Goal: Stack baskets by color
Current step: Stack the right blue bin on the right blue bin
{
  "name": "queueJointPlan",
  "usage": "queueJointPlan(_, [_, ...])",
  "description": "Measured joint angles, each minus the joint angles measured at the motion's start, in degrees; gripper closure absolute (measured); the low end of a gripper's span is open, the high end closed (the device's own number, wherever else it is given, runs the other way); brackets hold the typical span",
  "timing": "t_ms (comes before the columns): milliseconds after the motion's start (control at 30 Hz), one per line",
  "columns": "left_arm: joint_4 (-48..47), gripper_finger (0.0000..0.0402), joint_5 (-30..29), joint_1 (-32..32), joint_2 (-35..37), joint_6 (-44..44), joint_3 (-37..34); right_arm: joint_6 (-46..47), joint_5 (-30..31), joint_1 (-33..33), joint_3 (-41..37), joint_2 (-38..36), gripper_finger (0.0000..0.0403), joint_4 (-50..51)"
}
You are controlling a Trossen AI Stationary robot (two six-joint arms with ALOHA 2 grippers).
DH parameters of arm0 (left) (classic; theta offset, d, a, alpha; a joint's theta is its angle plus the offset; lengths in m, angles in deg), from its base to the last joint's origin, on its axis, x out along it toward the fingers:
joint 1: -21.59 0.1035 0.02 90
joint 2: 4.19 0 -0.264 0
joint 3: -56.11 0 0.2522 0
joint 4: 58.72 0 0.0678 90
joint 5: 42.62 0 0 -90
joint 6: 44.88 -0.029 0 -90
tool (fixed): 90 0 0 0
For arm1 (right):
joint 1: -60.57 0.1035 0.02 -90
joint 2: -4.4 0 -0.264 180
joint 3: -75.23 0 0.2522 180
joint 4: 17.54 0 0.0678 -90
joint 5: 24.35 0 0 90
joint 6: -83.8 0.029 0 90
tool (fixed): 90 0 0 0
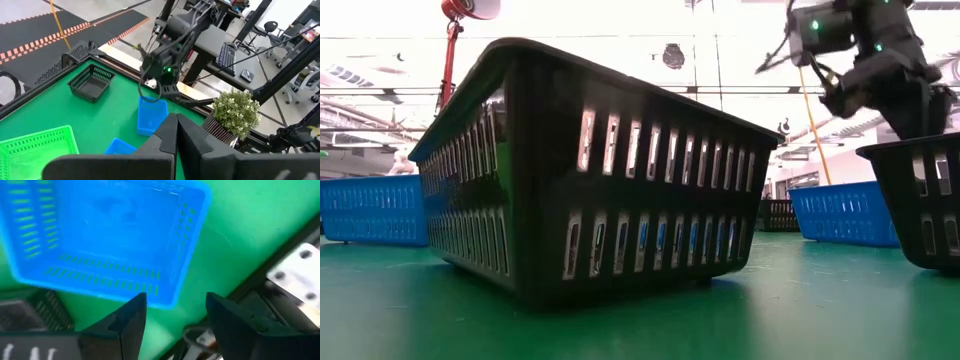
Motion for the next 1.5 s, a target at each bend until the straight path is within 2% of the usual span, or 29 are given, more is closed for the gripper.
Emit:
queueJointPlan(200, [-0.33, 0.0394, -0.02, 0.00, 0.00, -1.49, -0.02, -0.03, 0.01, 0.00, -5.77, 0.00, 0.0206, -6.14])
queueJointPlan(500, [-0.47, 0.0394, -0.07, 0.00, 0.00, -3.61, -0.02, -0.01, 3.14, -0.04, -9.56, -0.02, 0.0214, -13.63])
queueJointPlan(633, [-0.72, 0.0394, -0.04, 0.00, 0.00, -3.38, -0.04, 1.40, 4.51, -0.01, -10.10, 0.00, 0.0254, -15.26])
queueJointPlan(867, [-0.70, 0.0394, -0.04, 0.00, 0.00, -3.08, -0.04, 3.22, 7.04, -0.02, -10.10, -0.02, 0.0375, -15.29])
queueJointPlan(933, [-0.70, 0.0394, -0.03, 0.00, 0.00, -3.02, -0.04, 3.22, 7.27, -0.02, -10.08, -0.04, 0.0392, -15.62])
queueJointPlan(1100, [-0.68, 0.0394, 0.52, 0.00, 0.00, -3.00, -0.04, 6.50, 7.23, -0.02, -10.08, -0.04, 0.0377, -15.95])
queueJointPlan(1233, [-0.68, 0.0394, 0.60, -0.02, 0.00, -2.21, -0.04, 9.51, 4.64, -0.02, -9.80, -0.54, 0.0390, -16.15])
queueJointPlan(1500, [-1.59, 0.0394, 0.72, -0.83, 0.00, -1.71, -0.04, 16.58, 2.77, 0.00, -2.98, -3.09, 0.0395, -13.64])
